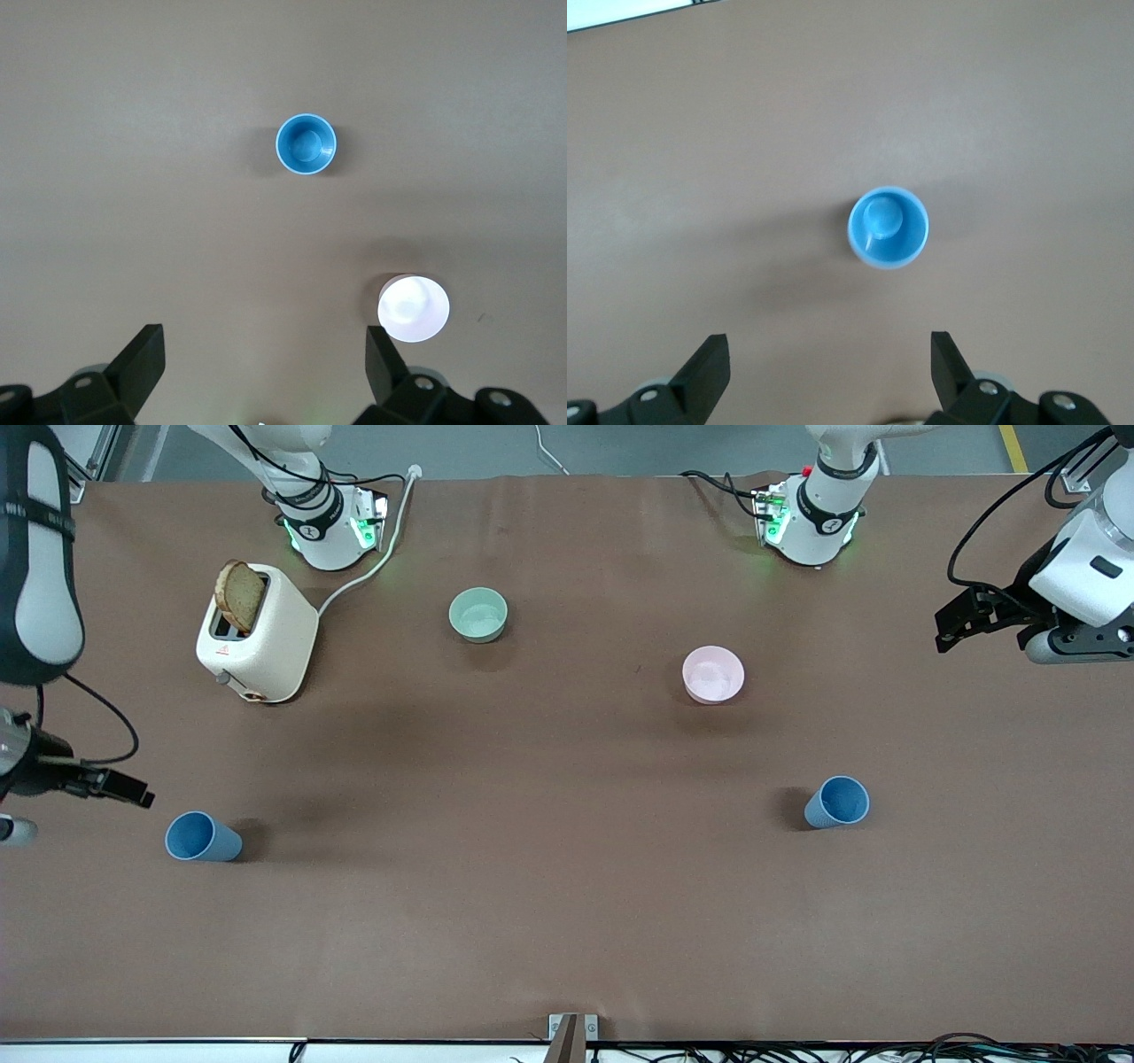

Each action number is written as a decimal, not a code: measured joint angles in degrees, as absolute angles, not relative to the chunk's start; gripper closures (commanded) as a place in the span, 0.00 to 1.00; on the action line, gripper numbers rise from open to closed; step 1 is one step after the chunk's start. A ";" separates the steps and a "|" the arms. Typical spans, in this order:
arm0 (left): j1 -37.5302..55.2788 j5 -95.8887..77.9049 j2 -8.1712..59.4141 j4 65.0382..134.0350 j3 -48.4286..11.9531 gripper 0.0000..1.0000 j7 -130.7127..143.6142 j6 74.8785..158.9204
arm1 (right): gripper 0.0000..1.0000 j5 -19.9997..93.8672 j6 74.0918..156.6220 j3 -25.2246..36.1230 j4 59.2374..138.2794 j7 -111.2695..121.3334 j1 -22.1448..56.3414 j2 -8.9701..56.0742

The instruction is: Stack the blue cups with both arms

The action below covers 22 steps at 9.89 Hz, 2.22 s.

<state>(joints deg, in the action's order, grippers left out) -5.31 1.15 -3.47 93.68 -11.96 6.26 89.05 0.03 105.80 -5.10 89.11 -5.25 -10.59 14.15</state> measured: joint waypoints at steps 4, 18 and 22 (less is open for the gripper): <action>-5.47 0.95 -3.05 91.90 -11.76 0.00 5.26 89.09 | 0.00 -0.15 85.34 -4.32 79.90 -5.37 -13.05 5.83; -9.30 0.90 25.54 103.24 -11.45 0.37 7.72 126.05 | 0.00 0.04 90.31 -2.64 81.33 -2.14 -10.83 9.46; -8.32 0.90 28.88 103.78 -11.85 0.78 8.09 126.26 | 0.00 -0.07 111.61 -1.77 88.22 5.84 -12.57 20.90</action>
<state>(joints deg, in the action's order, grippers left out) -8.32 0.90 28.88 103.78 -11.85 8.09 126.26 -0.07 111.61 -1.77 88.22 5.84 -12.57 20.90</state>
